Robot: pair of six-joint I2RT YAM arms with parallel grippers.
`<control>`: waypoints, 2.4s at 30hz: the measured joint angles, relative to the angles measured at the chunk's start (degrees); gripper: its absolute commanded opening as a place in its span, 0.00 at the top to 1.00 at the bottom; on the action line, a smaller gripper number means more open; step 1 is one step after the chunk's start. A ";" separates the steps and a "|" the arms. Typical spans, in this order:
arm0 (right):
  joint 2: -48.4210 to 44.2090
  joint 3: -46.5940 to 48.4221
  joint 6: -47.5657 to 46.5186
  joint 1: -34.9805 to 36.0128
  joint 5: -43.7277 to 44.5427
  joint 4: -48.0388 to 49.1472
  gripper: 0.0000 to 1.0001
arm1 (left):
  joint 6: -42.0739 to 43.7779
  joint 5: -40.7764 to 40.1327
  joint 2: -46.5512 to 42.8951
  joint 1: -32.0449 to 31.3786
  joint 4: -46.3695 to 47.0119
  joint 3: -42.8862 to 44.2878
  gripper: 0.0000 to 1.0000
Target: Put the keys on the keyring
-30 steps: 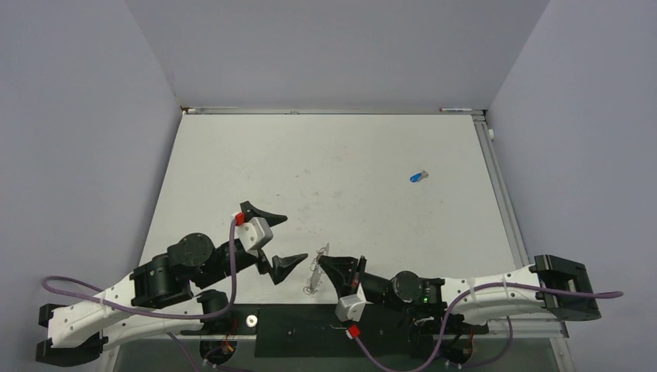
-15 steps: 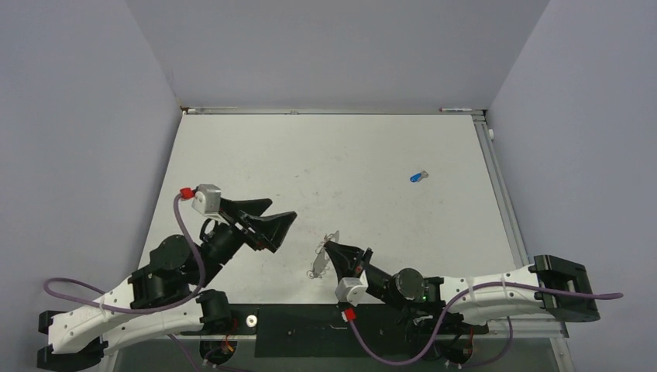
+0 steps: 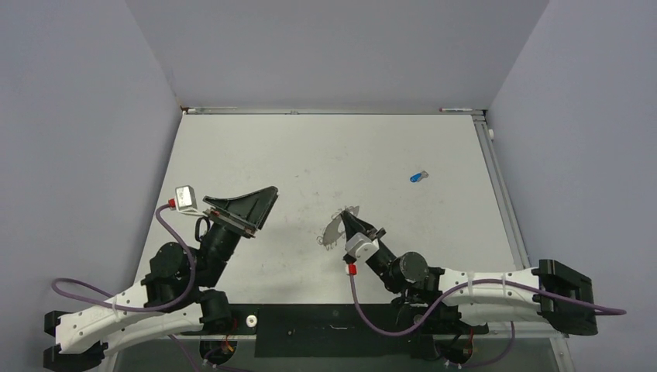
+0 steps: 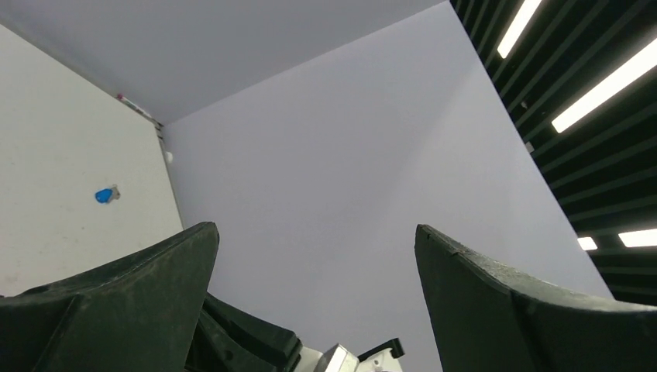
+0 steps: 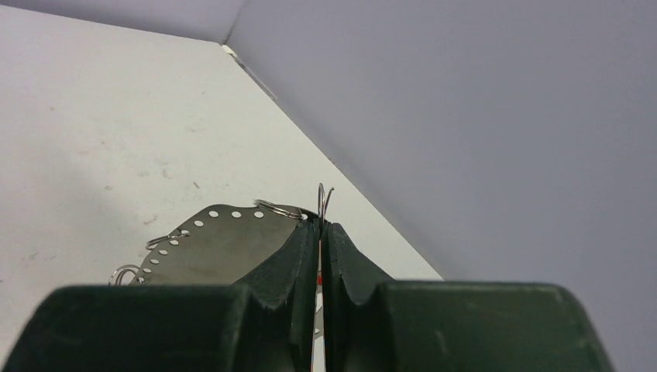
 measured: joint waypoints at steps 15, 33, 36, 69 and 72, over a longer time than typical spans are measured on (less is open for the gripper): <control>-7.93 5.31 15.50 -25.83 1.95 -12.11 0.95 | -0.28 3.04 11.96 0.96 23.34 -2.49 0.04; 18.45 19.82 26.82 -64.22 -7.48 -11.32 0.95 | -12.28 18.18 29.03 10.19 39.01 -3.15 0.04; 26.16 22.03 26.75 -67.38 -8.15 -8.44 0.95 | -13.84 20.11 30.18 11.28 40.61 -3.08 0.04; 15.89 11.85 37.24 -51.54 -9.09 -16.00 0.95 | -14.62 25.14 27.21 16.74 32.87 -5.33 0.04; 13.22 10.88 39.08 -47.69 -9.31 -17.31 0.95 | -11.96 23.54 24.30 17.29 28.70 -6.84 0.04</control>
